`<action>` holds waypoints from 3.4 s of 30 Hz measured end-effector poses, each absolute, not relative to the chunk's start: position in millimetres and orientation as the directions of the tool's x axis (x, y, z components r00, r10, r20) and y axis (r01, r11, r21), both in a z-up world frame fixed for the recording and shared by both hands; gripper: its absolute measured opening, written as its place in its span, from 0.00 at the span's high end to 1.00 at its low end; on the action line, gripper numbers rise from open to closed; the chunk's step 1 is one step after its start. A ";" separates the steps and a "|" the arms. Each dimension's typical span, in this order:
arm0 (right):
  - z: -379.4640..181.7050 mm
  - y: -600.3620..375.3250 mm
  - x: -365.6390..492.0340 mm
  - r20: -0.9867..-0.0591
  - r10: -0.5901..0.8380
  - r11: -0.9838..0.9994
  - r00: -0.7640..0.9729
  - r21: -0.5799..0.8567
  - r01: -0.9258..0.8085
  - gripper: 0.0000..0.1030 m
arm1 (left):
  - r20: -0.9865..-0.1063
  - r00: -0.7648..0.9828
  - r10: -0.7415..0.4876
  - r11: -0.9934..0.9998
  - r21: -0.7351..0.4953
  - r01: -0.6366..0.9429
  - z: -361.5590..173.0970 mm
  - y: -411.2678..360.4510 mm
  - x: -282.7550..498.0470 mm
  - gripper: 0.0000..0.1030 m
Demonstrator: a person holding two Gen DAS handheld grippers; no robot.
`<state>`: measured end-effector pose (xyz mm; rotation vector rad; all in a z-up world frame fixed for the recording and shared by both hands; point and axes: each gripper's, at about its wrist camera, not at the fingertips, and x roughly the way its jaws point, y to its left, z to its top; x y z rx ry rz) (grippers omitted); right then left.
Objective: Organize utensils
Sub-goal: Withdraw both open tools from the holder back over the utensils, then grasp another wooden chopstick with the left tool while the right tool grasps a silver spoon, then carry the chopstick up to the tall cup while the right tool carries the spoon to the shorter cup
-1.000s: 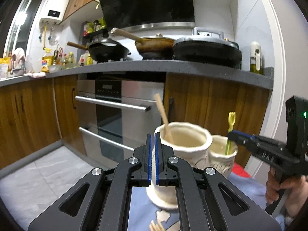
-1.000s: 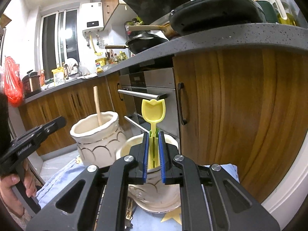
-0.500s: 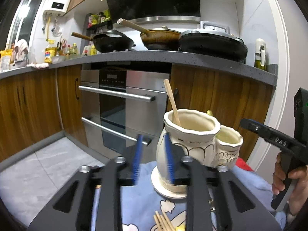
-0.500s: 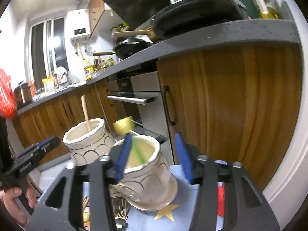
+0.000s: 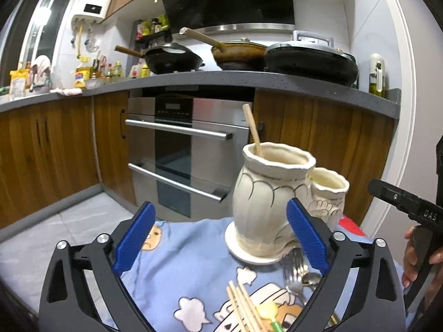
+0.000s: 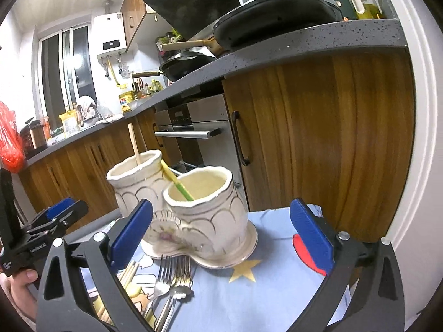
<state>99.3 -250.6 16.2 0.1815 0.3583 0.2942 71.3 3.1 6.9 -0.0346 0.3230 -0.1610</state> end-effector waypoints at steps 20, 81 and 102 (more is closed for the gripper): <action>0.1 -228.2 78.3 -0.407 0.320 0.947 0.856 0.169 -0.274 0.05 | -0.467 0.881 -0.071 0.995 0.028 0.095 1.5 5.5 53.2 0.05; -60.2 -194.5 108.6 -0.712 0.527 0.844 0.464 0.372 -0.387 0.80 | -0.817 0.576 -0.041 0.965 0.118 0.235 -64.2 -39.0 55.0 0.93; -17.9 -212.8 83.2 -0.575 0.543 0.838 0.612 0.328 -0.435 0.99 | -0.766 0.637 -0.084 0.977 0.061 0.202 -45.3 -25.9 51.1 0.95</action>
